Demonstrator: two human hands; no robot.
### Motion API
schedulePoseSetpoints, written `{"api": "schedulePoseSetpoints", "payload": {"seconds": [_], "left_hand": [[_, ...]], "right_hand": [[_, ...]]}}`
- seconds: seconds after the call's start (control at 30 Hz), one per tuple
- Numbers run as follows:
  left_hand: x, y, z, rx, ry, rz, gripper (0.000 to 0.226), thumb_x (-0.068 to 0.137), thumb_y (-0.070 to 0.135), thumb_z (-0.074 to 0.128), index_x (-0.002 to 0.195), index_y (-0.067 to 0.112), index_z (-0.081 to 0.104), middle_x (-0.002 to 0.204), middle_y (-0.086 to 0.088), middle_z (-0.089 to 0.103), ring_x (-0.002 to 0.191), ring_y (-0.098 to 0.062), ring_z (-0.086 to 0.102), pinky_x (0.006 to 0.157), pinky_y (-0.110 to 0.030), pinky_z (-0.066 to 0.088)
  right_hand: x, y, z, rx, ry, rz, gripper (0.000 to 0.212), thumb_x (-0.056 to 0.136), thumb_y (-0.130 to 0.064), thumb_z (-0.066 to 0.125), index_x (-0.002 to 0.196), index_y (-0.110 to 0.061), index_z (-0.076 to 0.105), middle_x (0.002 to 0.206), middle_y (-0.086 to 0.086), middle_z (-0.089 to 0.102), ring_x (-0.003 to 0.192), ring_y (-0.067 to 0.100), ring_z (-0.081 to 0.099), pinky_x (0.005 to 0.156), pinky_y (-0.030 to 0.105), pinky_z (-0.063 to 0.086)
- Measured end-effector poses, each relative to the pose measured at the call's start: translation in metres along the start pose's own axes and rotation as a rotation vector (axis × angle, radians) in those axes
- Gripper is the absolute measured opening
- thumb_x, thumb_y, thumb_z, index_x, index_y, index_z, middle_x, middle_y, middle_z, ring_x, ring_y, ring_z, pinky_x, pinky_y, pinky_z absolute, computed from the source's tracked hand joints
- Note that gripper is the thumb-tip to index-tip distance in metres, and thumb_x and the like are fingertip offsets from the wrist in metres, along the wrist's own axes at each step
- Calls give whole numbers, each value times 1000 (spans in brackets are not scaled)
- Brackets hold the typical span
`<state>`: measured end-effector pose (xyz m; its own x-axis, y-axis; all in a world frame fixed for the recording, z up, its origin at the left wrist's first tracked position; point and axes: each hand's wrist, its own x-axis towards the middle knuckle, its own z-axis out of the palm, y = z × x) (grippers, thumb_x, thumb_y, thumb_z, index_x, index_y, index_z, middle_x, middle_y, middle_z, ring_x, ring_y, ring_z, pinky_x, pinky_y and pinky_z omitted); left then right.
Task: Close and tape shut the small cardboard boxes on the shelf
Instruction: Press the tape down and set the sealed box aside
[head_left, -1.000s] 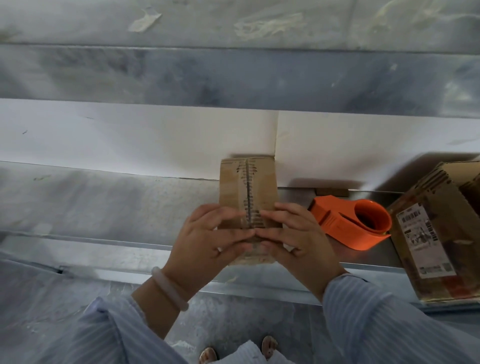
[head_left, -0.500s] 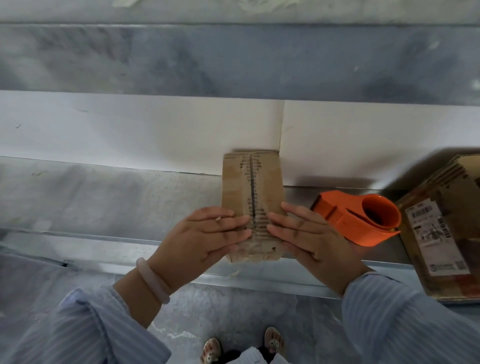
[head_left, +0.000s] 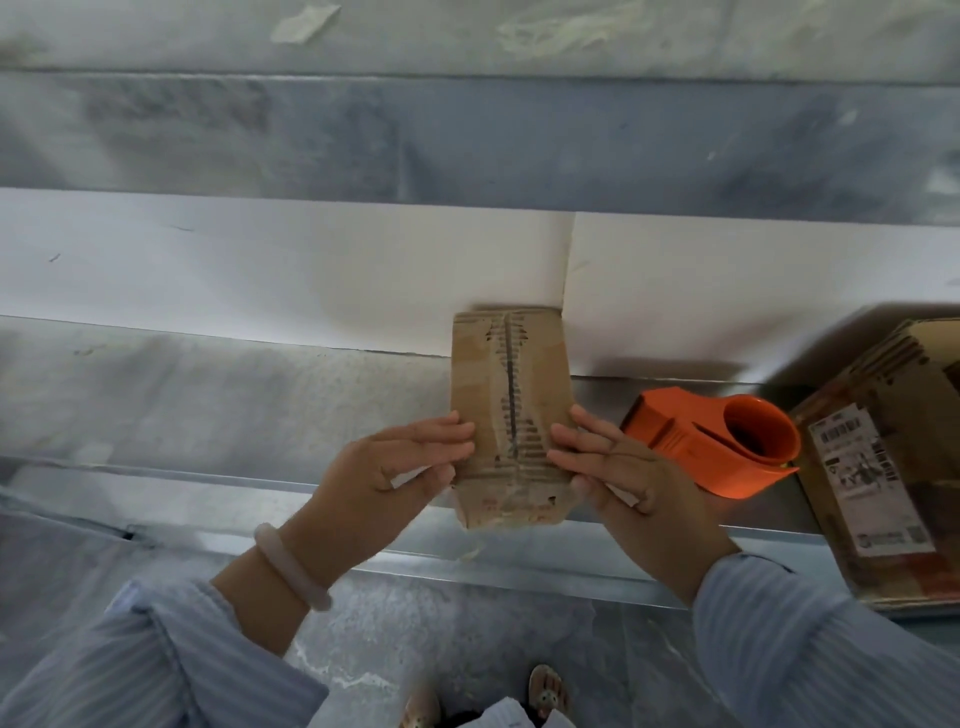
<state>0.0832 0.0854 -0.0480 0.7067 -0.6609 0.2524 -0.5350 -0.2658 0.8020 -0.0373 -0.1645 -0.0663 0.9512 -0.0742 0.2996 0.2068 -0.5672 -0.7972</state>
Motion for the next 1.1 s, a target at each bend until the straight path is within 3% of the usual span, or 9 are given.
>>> {"api": "schedulePoseSetpoints", "payload": {"seconds": [0.07,0.13,0.23,0.37,0.5,0.7,0.83,0.97,1.1], "left_hand": [[-6,11,18,32,165,-111,59,85,54,57,139,32,49,145,17,47,135,-3,43,108,-32,44],[-8,28,43,-168,209,-243,83,83,64,58,152,29,28,151,8,40,138,-12,42,105,-38,46],[-2,47,76,-515,303,-389,91,81,46,74,153,26,22,134,4,57,119,-14,61,93,-38,56],[2,48,92,-547,459,-487,70,89,21,64,149,30,28,129,10,59,109,-1,64,87,-24,56],[-3,44,93,-510,474,-461,57,97,16,54,144,36,28,129,23,50,111,10,57,87,-15,51],[-5,35,89,-548,467,-477,56,94,34,50,147,39,31,139,20,49,124,0,53,97,-27,51],[-1,41,89,-651,466,-533,44,105,25,35,148,35,33,140,15,50,123,3,52,95,-17,49],[-9,47,92,-680,368,-505,45,101,34,31,144,45,21,132,28,45,111,21,50,83,-4,46],[-23,36,93,-573,354,-405,60,98,50,42,150,39,13,144,33,41,134,2,43,103,-20,43]], "right_hand": [[-2,-12,8,-22,114,82,39,90,-41,53,129,-47,53,135,-31,50,135,3,44,109,32,42],[-1,-24,24,15,230,195,52,88,-52,53,136,-59,34,137,-34,45,131,2,45,107,33,43],[5,-39,53,377,318,385,60,89,-40,65,139,-46,34,134,-22,54,123,-2,53,104,28,47],[8,-48,66,486,388,403,41,96,-13,57,132,-33,51,117,-10,68,109,7,65,90,26,55],[3,-45,69,384,439,408,46,93,-32,52,139,-26,50,124,-11,64,117,8,60,97,31,52],[4,-38,68,318,463,486,50,94,-41,40,142,-29,50,129,-14,62,120,2,57,103,34,49],[6,-38,70,366,488,533,52,95,-46,34,142,-29,50,136,-12,58,127,5,52,108,42,44],[7,-47,65,525,477,527,38,104,-32,39,139,-25,53,130,-7,63,120,5,58,102,34,50],[1,-51,61,501,404,483,34,102,-26,47,135,-22,55,120,-6,68,110,5,64,87,20,53]]}}
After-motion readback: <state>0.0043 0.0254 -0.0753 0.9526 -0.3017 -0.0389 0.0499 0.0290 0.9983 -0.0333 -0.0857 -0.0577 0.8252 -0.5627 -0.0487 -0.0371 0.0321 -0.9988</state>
